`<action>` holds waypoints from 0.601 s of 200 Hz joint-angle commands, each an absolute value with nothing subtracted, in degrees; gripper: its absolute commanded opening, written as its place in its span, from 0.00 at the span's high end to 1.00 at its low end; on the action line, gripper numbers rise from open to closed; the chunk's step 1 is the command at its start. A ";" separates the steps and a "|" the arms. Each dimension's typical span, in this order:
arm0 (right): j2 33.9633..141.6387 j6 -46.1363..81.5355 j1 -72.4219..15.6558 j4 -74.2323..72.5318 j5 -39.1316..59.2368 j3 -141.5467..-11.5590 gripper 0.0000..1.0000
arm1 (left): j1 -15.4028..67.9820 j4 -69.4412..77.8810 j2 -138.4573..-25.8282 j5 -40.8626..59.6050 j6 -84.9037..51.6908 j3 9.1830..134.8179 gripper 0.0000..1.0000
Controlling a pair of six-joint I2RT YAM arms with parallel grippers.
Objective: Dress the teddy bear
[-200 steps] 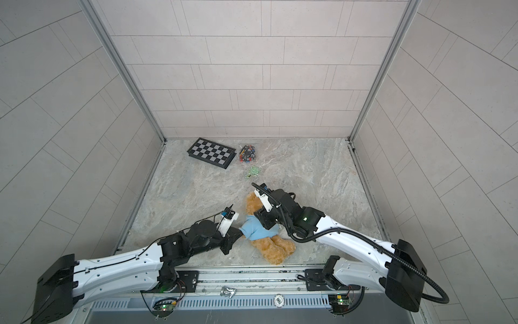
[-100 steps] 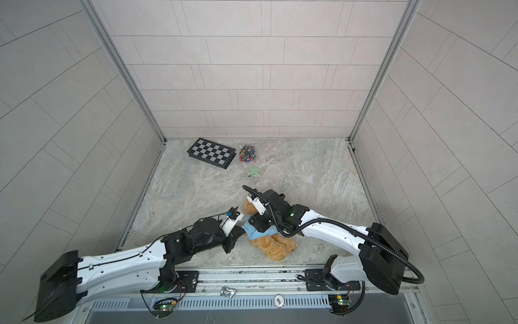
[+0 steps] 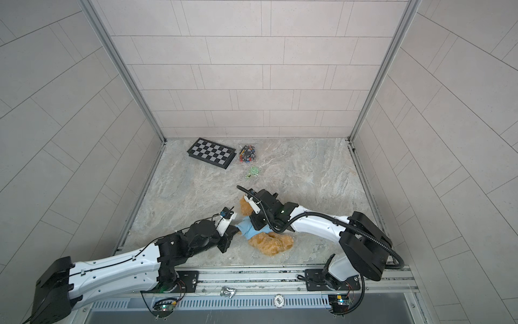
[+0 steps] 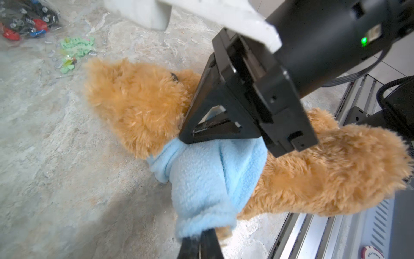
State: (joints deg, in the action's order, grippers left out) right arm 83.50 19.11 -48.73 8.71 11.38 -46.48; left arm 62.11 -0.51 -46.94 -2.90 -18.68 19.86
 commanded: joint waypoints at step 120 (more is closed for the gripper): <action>76.97 21.36 -38.89 15.02 -9.10 -37.43 1.00 | 62.23 -1.18 -30.81 1.18 -32.57 8.78 1.00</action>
